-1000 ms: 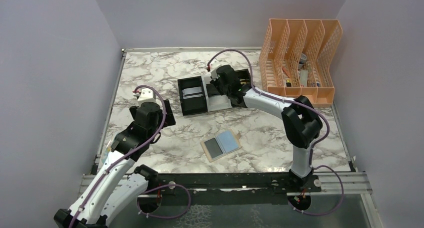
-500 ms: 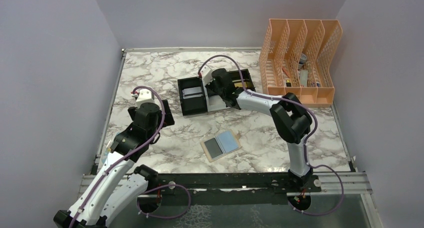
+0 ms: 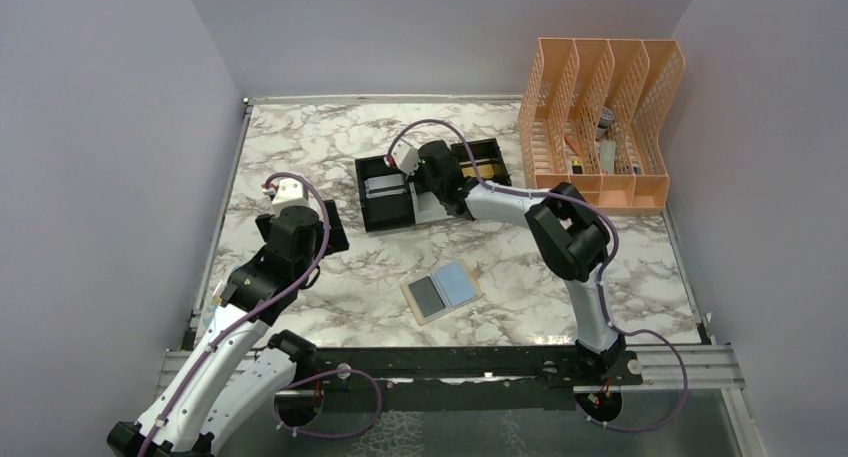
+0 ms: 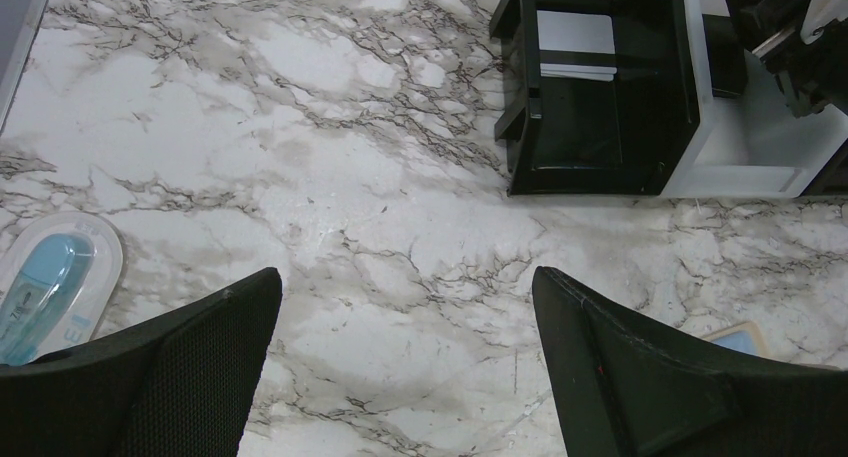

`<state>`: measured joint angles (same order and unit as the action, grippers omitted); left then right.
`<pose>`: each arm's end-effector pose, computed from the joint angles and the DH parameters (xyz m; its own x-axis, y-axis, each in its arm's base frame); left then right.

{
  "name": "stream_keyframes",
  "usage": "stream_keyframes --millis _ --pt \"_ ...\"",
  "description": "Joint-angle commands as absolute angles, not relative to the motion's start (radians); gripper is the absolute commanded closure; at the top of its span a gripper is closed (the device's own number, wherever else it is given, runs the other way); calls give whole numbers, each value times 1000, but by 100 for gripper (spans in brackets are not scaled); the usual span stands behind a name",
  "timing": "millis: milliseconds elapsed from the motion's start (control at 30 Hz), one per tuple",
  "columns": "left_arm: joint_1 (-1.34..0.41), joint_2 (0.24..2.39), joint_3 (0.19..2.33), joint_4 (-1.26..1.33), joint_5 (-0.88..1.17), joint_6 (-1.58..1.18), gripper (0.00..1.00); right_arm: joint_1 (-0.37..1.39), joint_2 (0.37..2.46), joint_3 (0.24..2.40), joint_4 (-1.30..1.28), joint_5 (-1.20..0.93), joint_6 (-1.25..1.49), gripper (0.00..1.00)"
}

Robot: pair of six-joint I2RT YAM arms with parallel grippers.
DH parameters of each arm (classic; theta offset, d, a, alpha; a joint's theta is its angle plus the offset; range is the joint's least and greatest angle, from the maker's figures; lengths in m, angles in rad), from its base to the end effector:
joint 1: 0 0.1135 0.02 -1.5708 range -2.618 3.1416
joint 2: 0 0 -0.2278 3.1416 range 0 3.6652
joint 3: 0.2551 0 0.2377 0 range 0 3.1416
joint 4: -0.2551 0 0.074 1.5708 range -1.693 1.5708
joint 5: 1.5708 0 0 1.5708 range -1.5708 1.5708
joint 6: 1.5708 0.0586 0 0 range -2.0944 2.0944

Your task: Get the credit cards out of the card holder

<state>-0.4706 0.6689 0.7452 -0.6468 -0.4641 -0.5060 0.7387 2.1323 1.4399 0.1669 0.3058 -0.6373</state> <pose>0.1656 -0.0548 0.2638 -0.4548 -0.2549 -0.8533 -0.1723 0.9652 -0.1965 0.3586 0.3027 0.1405 -0.0306 -0.7953 -0.6054 -0.5820 0.5066 -0.6361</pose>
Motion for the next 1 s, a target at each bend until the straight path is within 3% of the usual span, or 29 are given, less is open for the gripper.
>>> stream_keyframes --millis 0,267,533,967 --pt "-465 664 740 -653 -473 -504 1 745 2166 1473 171 273 -677 89" --pt "-466 676 738 -652 -466 -501 1 745 2171 1456 168 215 -710 89" --pt "-465 691 738 -652 -459 -495 1 745 2151 1453 110 152 -701 82" --pt "-465 703 739 -652 -451 -494 1 746 2165 1479 40 177 -691 78"
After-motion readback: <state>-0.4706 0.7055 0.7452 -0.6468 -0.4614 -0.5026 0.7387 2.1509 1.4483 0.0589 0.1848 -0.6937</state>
